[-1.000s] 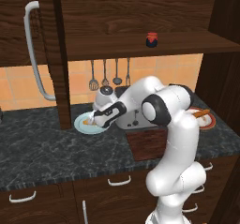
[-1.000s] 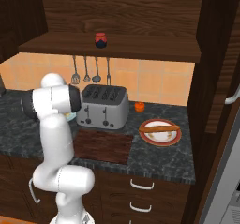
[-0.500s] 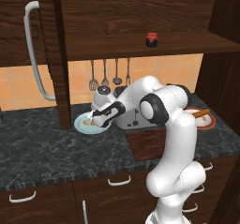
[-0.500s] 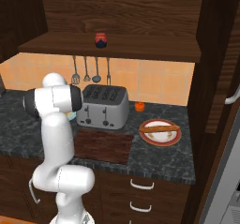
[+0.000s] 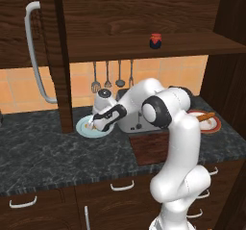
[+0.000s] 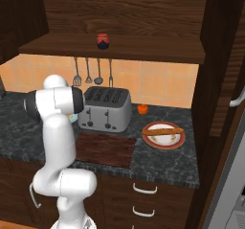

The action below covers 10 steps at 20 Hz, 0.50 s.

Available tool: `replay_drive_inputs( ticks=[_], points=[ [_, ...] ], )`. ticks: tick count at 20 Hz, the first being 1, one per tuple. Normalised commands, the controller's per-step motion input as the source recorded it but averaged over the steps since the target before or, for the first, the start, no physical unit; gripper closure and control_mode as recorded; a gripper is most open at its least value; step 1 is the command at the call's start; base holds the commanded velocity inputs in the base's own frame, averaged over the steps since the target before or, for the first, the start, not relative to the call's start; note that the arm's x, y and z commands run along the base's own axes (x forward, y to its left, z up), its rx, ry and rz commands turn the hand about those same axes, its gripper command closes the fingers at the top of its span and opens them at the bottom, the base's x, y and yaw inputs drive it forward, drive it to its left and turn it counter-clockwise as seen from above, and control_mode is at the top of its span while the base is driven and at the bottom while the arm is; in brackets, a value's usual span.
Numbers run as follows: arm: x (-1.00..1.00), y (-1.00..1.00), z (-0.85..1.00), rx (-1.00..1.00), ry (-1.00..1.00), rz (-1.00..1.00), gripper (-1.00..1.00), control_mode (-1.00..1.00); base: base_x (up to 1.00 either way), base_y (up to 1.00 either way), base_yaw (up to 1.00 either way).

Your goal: From the different types of pastries on the counter, select a croissant and place it on the cutting board. Then retrieve a jar of jam from the cabinet and place it alongside the croissant on the cutting board.

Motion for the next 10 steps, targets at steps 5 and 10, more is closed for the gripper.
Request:
replay_drive_inputs(
  ticks=[5,10],
  points=[
    [0.0,0.02,-0.53,0.0,0.01,0.0,-1.0,-1.0,0.0,0.0,0.0],
    [0.0,0.06,-0.6,0.0,0.0,0.0,-1.0,-1.0,0.0,0.0,0.0]
  ],
)
